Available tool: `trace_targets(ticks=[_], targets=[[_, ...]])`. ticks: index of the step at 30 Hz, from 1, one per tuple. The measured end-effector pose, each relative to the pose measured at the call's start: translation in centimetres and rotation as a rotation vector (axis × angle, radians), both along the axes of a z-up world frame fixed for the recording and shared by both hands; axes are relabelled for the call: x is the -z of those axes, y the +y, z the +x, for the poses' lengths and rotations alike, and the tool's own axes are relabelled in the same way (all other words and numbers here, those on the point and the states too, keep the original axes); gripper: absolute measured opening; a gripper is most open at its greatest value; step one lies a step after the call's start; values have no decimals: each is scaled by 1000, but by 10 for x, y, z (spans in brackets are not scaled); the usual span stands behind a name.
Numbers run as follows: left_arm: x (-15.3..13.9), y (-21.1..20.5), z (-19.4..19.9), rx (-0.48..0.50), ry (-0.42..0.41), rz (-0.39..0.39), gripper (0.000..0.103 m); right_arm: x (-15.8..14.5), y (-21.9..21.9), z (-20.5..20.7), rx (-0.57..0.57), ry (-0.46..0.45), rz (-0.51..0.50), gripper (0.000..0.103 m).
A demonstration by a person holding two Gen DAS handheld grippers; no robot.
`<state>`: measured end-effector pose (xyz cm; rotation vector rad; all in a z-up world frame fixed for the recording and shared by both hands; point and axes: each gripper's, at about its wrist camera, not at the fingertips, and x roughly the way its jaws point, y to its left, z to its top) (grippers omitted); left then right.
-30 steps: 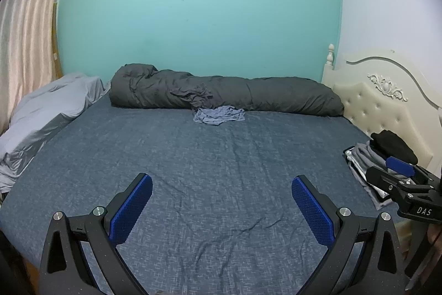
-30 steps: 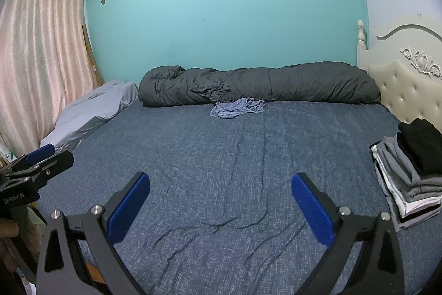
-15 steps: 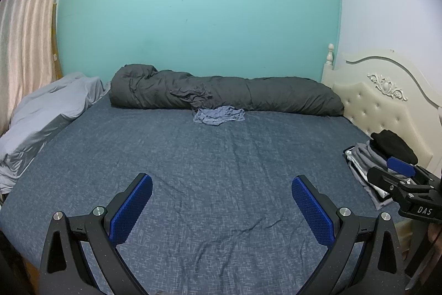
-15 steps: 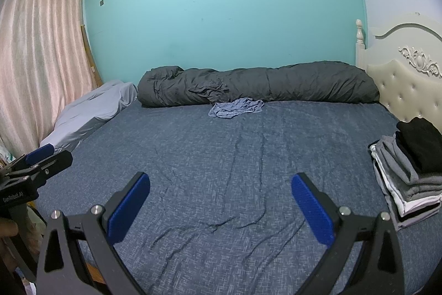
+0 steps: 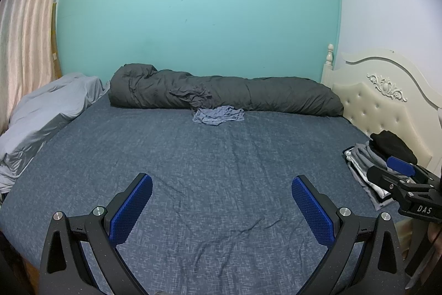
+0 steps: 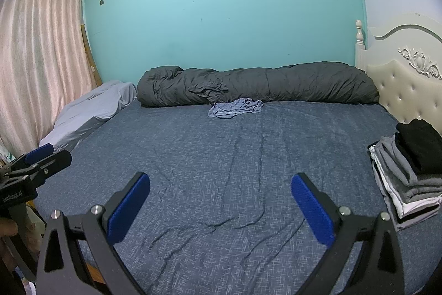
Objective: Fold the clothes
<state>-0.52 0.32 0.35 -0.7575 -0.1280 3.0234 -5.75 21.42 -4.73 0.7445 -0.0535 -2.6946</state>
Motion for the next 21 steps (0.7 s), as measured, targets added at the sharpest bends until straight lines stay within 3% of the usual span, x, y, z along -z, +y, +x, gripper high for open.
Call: trace_targets(ticks=[21], targets=[[-1,-2,-5,-2,-5,3,103,-2,-2,-3,-1,-1,5,103]])
